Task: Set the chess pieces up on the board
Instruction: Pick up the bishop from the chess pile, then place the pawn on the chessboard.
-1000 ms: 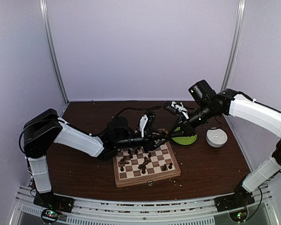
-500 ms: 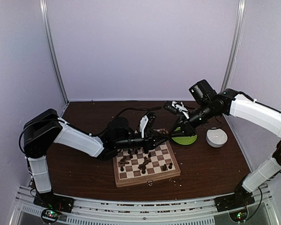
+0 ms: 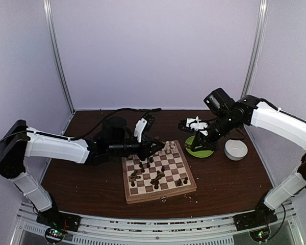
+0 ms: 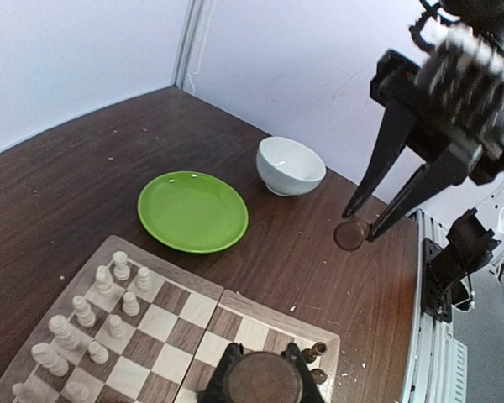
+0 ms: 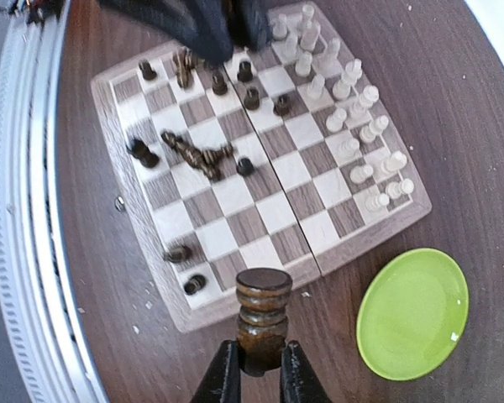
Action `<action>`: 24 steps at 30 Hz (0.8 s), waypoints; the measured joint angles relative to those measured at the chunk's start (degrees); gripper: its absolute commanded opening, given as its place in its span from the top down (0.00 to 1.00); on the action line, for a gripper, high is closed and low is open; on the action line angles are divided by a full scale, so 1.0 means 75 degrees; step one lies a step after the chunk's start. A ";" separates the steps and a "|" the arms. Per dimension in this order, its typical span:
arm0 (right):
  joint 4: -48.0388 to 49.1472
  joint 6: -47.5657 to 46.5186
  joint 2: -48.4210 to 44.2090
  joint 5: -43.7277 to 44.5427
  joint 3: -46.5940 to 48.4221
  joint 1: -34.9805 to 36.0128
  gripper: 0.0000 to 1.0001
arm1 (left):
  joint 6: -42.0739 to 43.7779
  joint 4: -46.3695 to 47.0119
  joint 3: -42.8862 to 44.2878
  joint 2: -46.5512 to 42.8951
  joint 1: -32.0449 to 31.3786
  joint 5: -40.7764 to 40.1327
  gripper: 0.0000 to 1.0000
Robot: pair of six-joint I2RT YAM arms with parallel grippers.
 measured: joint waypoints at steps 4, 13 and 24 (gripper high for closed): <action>-0.0705 -0.0833 0.0638 0.1533 0.0527 0.0644 0.99 | -0.0012 -0.1192 -0.0032 -0.0807 0.0082 -0.0799 1.00; -0.1705 -0.2052 0.2398 0.4794 0.1711 0.2116 0.99 | -0.0099 -0.2760 -0.0854 -0.2655 0.0306 -0.2393 1.00; -0.2168 -0.2669 0.4127 0.6974 0.2352 0.2725 0.98 | -0.0256 -0.3005 -0.1533 -0.3325 0.0315 -0.2736 1.00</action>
